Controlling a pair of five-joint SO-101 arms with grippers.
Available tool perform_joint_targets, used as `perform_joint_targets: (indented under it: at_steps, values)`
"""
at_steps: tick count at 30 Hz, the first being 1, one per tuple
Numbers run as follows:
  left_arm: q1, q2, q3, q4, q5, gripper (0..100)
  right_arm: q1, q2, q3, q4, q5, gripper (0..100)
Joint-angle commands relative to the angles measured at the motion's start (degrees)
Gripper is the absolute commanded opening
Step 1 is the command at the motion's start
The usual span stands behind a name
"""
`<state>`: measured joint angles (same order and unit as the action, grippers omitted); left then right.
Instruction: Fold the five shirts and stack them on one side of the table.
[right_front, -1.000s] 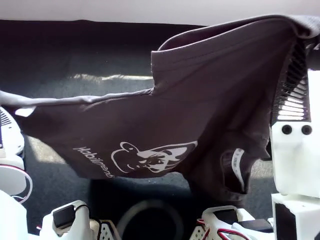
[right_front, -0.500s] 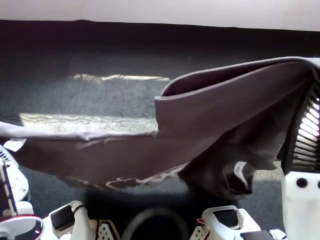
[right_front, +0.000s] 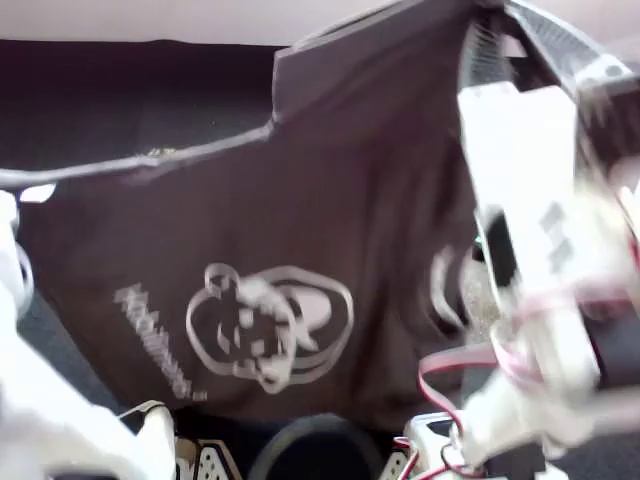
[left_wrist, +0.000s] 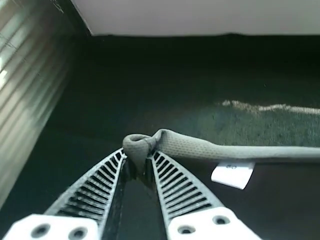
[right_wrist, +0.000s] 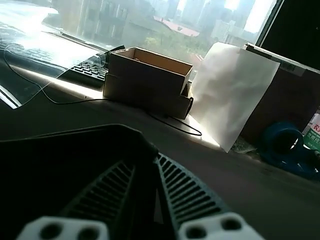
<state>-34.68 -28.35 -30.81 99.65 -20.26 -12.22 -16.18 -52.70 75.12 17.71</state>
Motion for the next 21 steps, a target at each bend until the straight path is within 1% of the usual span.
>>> perform_joint_targets:
  at_steps: [1,7,10,17,21]
  values:
    - [2.4,9.9,-0.8,-2.6,0.4,1,-0.8,5.5,6.3,-6.1,-1.4,0.6]
    - [9.9,22.3,-0.9,-7.7,0.4,1,-1.1,16.0,11.0,-14.4,-1.2,0.6]
    - [12.6,27.6,-0.9,-10.9,0.4,1,-1.1,22.0,10.8,-15.3,-1.3,0.6]
    - [13.4,36.2,-1.3,-20.3,0.4,1,-1.1,30.8,10.7,-16.5,-1.4,0.6]
    - [13.6,39.3,-7.4,-20.9,0.4,1,-0.7,31.9,10.7,-22.4,-1.3,0.6]
